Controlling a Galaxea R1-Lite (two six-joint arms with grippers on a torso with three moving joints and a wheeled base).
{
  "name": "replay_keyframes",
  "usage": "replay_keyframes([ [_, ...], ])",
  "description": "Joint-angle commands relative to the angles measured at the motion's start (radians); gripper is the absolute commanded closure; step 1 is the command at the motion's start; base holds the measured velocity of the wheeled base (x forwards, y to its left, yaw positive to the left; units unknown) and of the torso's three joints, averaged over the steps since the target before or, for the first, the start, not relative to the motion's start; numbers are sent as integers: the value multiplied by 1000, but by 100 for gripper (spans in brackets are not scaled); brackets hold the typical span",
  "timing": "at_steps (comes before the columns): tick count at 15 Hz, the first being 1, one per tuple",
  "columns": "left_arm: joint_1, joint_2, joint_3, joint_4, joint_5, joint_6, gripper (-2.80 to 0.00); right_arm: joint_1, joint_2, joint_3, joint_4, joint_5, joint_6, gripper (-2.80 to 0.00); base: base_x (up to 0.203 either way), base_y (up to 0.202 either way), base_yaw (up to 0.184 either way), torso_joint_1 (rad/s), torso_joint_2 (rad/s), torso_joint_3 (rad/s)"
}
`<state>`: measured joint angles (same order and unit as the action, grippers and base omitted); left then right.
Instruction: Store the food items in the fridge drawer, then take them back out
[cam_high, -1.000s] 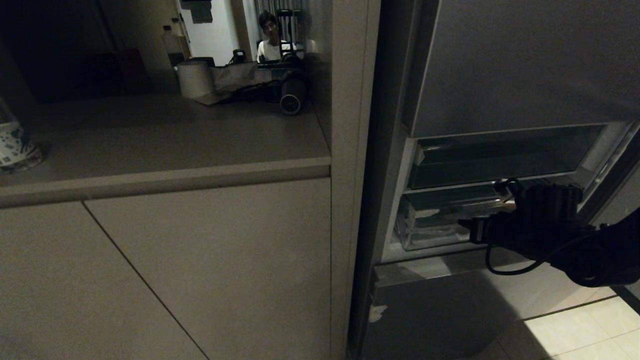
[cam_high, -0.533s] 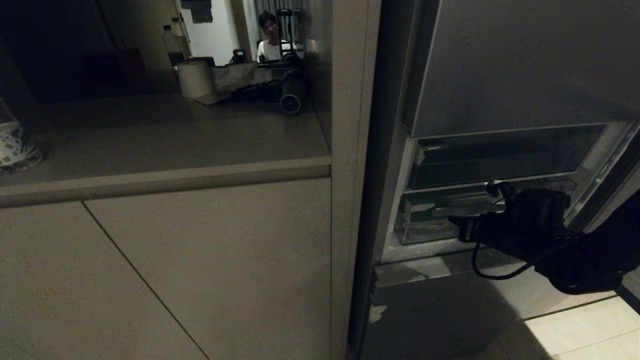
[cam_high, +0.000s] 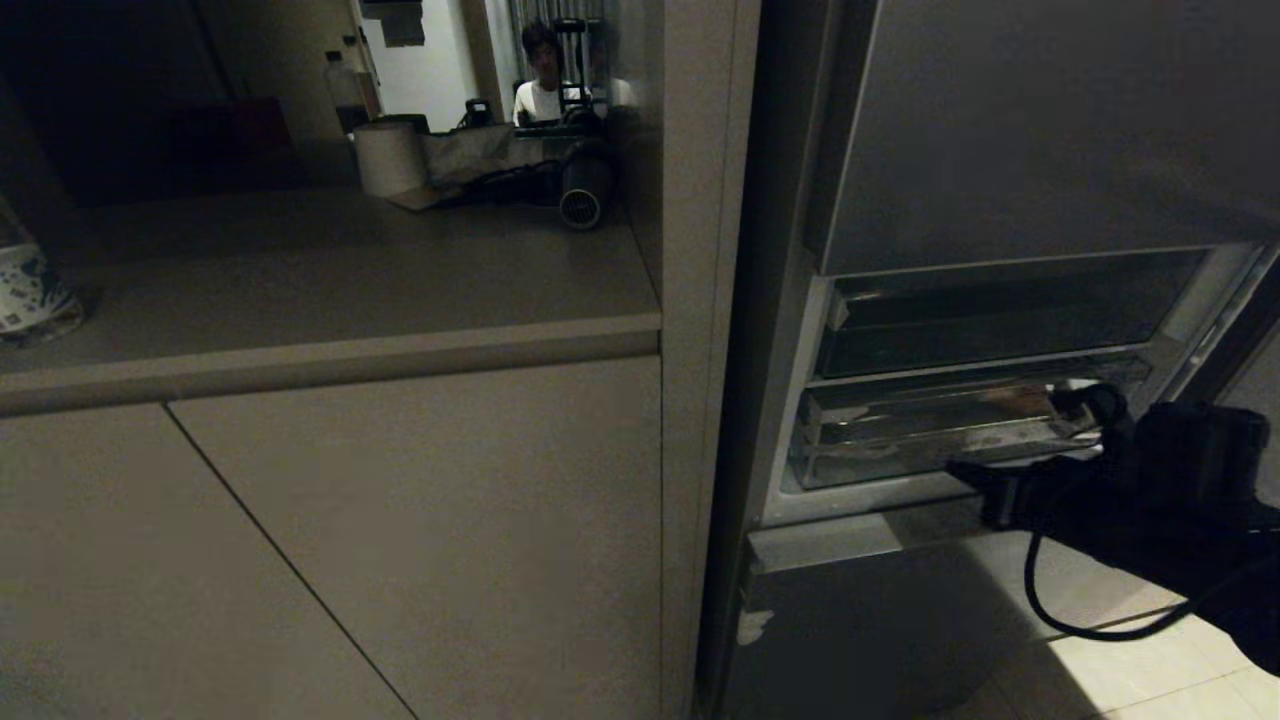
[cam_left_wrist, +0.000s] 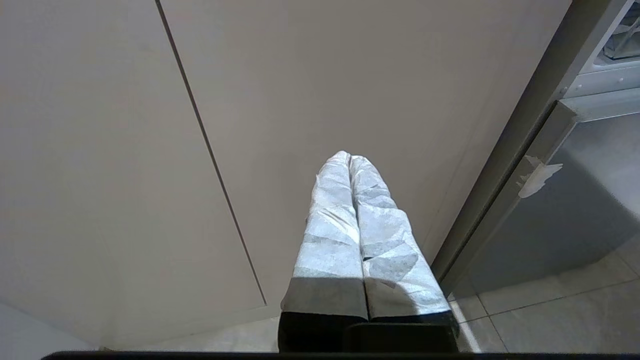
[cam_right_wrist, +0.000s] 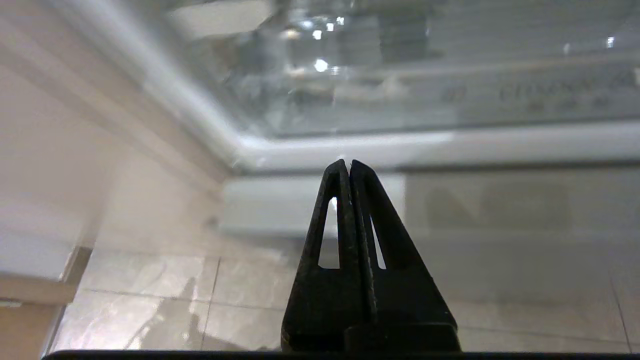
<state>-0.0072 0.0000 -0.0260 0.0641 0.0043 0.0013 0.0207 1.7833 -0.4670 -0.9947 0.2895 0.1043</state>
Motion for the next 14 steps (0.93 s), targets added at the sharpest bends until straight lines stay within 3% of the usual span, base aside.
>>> replay_keyframes([
  [1,0,2,0,0,0,-1,0,1,-212,132,-7,-5,0,0,0,0,0,0,0,0],
  [4,0,2,0,0,0,0,0,1,-474,261,2,-54,-8,0,0,0,0,0,0,0],
  [7,0,2,0,0,0,-1,0,1,-806,346,118,-155,-16,0,0,0,0,0,0,0],
  [9,0,2,0,0,0,0,0,1,-1075,363,294,-192,-24,0,0,0,0,0,0,0],
  [14,0,2,0,-1,0,-1,0,-10,-1683,370,987,-230,-144,0,0,0,0,0,0,0],
])
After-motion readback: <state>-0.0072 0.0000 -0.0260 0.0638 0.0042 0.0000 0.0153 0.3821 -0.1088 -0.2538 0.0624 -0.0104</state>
